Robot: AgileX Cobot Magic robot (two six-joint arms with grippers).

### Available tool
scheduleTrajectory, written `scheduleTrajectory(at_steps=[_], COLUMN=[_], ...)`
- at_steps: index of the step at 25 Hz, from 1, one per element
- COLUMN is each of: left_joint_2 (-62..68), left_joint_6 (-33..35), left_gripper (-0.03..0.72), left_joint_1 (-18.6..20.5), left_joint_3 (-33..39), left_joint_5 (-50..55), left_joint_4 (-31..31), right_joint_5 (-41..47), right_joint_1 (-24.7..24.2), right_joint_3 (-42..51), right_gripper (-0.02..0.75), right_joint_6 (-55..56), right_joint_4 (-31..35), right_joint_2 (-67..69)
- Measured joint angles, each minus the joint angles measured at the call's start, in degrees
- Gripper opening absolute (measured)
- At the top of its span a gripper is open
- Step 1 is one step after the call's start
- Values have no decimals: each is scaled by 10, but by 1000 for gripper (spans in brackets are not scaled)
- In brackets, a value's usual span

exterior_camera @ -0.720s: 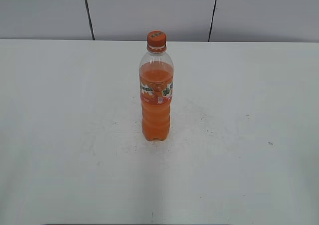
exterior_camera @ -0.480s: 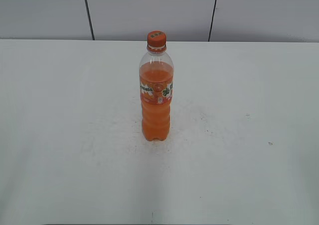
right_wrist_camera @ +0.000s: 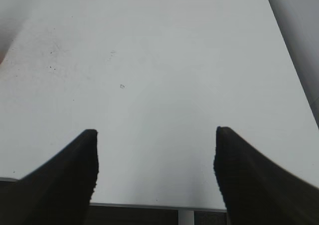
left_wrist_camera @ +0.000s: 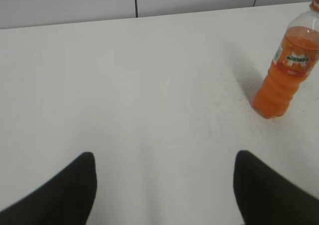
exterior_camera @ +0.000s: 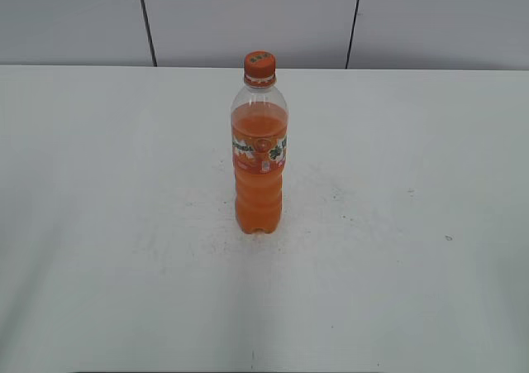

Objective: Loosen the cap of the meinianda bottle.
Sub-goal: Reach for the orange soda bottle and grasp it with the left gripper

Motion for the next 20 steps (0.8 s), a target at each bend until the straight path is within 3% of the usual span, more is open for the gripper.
scheduleTrajectory(at_steps=[10, 20], left_joint_2=[335, 512], left_joint_6=[0, 33], left_gripper=[517, 507], left_joint_1=[0, 0], left_joint_3=[-55, -59], left_joint_5=[-65, -410], left_joint_4=[3, 6], right_joint_5=[0, 0], right_joint_1=[0, 0], right_joint_3=[0, 0], right_gripper=[545, 545], right_joint_6=[0, 0], right_joint_4=[0, 0], right_joint_2=[0, 0])
